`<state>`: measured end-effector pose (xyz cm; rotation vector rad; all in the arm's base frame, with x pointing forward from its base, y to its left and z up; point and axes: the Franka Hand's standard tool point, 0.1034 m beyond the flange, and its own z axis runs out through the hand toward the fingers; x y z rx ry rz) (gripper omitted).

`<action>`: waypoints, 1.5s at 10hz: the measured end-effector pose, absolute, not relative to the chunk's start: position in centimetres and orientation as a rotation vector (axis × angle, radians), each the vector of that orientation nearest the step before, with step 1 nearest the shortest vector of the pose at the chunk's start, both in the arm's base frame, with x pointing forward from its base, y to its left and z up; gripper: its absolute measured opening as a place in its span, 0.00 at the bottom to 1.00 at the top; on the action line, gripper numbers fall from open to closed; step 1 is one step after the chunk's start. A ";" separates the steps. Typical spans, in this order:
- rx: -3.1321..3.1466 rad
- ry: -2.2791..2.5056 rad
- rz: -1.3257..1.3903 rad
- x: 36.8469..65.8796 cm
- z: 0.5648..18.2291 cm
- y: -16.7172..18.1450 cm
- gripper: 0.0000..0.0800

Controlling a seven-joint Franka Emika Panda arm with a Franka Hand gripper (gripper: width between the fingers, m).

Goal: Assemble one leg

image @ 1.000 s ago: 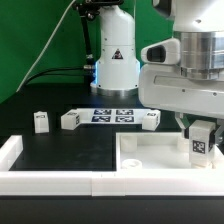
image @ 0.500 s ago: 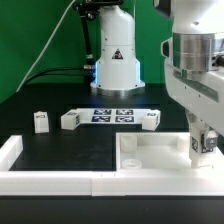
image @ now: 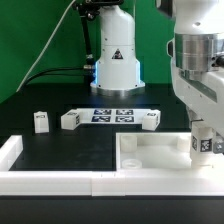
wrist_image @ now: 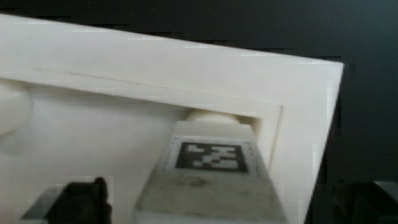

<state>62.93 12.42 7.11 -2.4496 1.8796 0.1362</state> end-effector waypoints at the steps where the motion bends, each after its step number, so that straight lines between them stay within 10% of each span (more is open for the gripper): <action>1: -2.580 1.684 0.131 62.9 7.1 12.6 0.80; 13: -3.068 -0.179 0.039 63.2 7.2 11.9 0.81; 15: -3.068 -0.177 0.040 63.2 7.2 11.9 0.50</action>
Offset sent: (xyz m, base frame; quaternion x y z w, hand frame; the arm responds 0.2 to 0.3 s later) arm 0.0022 0.0008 0.0008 0.0171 0.0079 -0.3470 0.9377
